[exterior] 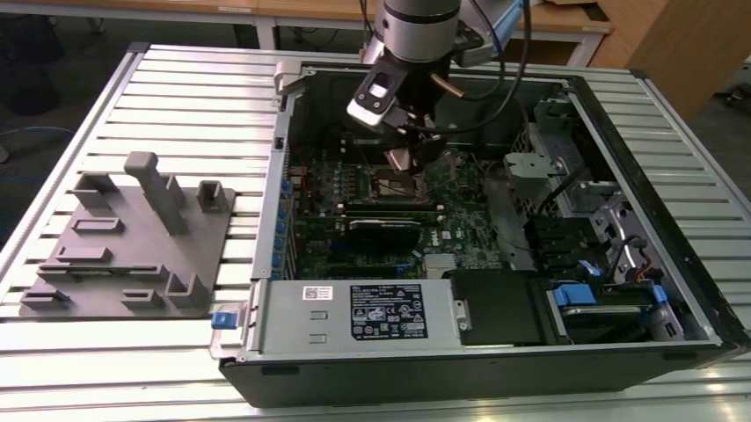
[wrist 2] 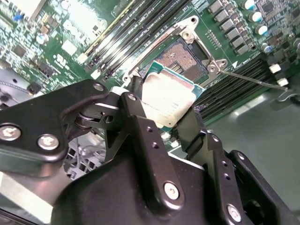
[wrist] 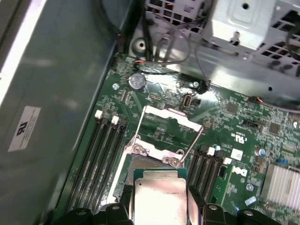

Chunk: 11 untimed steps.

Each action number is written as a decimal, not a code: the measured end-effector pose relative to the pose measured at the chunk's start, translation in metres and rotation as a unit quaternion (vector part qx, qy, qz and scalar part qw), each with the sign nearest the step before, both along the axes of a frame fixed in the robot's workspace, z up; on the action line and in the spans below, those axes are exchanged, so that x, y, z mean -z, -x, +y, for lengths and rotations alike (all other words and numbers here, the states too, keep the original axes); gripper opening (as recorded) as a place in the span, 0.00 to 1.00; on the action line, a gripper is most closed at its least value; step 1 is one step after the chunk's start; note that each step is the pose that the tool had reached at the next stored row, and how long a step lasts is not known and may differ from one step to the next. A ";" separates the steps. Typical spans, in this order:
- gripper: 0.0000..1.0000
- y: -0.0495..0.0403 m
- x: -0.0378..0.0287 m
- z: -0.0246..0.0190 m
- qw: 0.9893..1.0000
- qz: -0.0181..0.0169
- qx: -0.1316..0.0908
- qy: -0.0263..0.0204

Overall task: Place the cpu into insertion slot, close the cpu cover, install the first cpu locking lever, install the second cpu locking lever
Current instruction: 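Place the cpu into insertion slot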

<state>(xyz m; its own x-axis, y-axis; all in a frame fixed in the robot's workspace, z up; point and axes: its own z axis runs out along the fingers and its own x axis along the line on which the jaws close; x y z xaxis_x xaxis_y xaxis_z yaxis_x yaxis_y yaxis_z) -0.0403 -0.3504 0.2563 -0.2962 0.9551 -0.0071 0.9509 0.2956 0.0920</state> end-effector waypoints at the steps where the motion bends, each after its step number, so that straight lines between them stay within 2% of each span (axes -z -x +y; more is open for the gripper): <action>1: 0.54 0.0000 0.0000 0.0000 1.000 0.000 0.007 0.000; 5: 0.54 0.0000 0.0003 0.0000 0.999 0.000 0.033 0.000; 11: 0.54 0.0000 0.0006 0.0000 0.997 0.000 0.071 0.000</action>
<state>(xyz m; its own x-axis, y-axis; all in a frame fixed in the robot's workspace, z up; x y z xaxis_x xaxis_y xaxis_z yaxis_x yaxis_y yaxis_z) -0.0403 -0.3504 0.2557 -0.1579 0.9874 -0.0070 0.9832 0.1578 0.0918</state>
